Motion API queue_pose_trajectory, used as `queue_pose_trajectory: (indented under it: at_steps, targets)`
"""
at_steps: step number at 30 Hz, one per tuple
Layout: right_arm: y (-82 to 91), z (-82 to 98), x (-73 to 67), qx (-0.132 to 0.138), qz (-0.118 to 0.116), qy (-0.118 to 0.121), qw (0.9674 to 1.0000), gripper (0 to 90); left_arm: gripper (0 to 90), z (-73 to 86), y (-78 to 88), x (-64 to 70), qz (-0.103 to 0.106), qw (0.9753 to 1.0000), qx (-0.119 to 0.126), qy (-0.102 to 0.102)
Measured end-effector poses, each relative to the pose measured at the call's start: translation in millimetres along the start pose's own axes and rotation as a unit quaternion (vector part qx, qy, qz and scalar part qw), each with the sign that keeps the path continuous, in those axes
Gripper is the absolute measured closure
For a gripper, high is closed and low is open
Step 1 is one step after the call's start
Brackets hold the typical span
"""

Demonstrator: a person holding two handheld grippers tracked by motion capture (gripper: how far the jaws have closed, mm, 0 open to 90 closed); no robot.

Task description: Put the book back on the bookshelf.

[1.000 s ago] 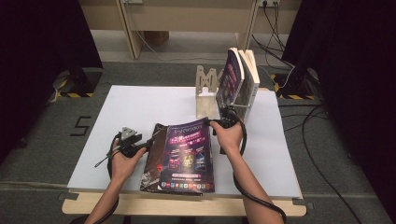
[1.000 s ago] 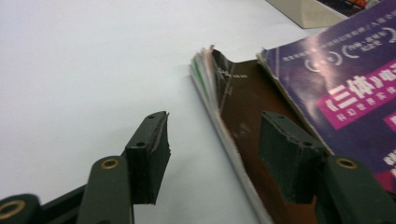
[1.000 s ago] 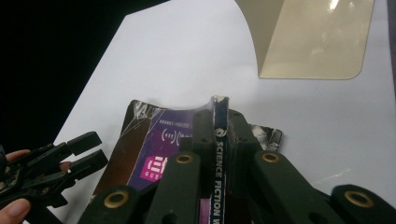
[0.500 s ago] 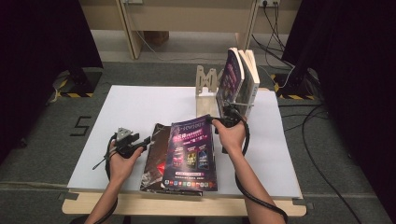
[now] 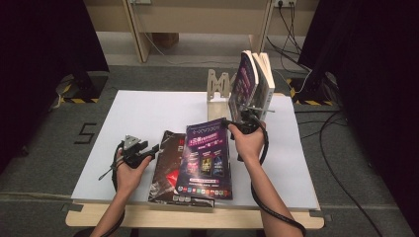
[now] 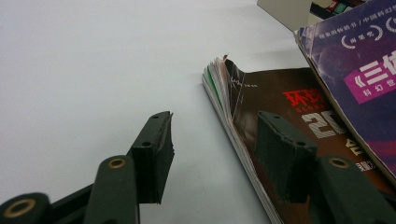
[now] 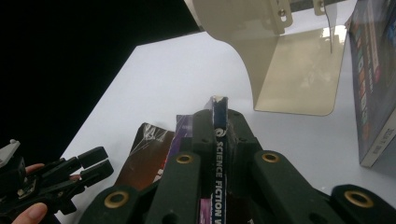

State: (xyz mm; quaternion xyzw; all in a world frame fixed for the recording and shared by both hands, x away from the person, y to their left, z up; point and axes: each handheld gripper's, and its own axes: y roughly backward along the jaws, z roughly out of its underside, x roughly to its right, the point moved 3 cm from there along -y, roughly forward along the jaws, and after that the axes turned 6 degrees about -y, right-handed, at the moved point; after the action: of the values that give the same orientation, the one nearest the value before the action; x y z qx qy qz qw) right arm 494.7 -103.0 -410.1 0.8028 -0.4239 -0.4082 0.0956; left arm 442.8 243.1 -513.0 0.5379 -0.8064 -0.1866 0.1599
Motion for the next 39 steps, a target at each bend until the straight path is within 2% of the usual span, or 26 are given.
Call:
queue_pose_trajectory:
  at_steps: [5,16,39]
  targets:
    - [5.1,-2.7,-1.4,0.011,-0.001,0.001,0.9999,84.9,46.7,0.0,-0.1,1.7,0.000,1.0000,0.001,-0.008]
    - [15.3,-8.2,-2.7,0.029,-0.002,0.003,0.9996,84.9,46.5,0.0,-0.7,2.7,0.002,0.9999,-0.004,-0.014]
    - [33.2,-14.3,-5.5,0.056,-0.006,0.014,0.9983,84.9,46.7,0.0,-0.7,2.7,0.001,0.9999,-0.004,-0.013]
